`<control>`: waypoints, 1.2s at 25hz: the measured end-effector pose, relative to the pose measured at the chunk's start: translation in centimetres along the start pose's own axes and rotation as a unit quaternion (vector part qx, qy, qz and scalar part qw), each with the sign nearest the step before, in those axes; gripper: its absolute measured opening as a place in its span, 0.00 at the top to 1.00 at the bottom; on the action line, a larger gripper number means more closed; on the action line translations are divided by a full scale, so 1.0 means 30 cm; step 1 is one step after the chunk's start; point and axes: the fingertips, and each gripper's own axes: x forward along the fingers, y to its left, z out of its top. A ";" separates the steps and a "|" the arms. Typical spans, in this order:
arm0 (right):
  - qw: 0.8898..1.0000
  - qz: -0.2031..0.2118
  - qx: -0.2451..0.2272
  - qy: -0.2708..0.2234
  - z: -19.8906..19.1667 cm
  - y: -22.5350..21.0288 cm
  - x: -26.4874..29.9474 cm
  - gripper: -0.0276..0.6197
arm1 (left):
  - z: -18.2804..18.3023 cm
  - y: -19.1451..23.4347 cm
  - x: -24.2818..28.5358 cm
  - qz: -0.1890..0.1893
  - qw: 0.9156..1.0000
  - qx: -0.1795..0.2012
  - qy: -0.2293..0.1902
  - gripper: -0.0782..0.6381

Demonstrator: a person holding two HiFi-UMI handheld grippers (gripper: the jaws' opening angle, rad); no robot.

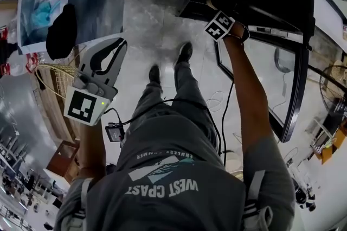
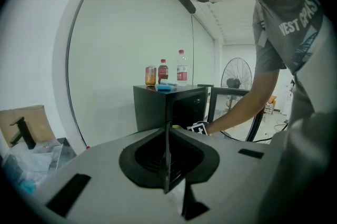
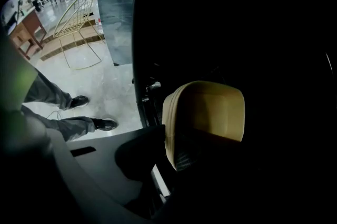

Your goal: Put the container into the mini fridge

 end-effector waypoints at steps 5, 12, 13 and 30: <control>1.000 -0.030 -0.006 0.001 0.006 -0.059 0.026 0.86 | -0.022 0.003 0.006 0.001 1.000 -0.005 0.005 0.84; 0.998 -0.058 -0.015 0.014 -0.005 -0.129 0.069 0.84 | -0.033 0.014 0.014 0.005 1.000 -0.008 0.009 0.84; 0.998 -0.060 -0.016 0.016 -0.007 -0.137 0.073 0.84 | -0.033 0.016 0.014 0.005 1.000 -0.008 0.009 0.84; 0.993 -0.115 -0.003 -0.013 0.022 -0.177 -0.044 0.78 | 0.013 0.018 -0.043 0.006 1.000 0.010 -0.006 0.84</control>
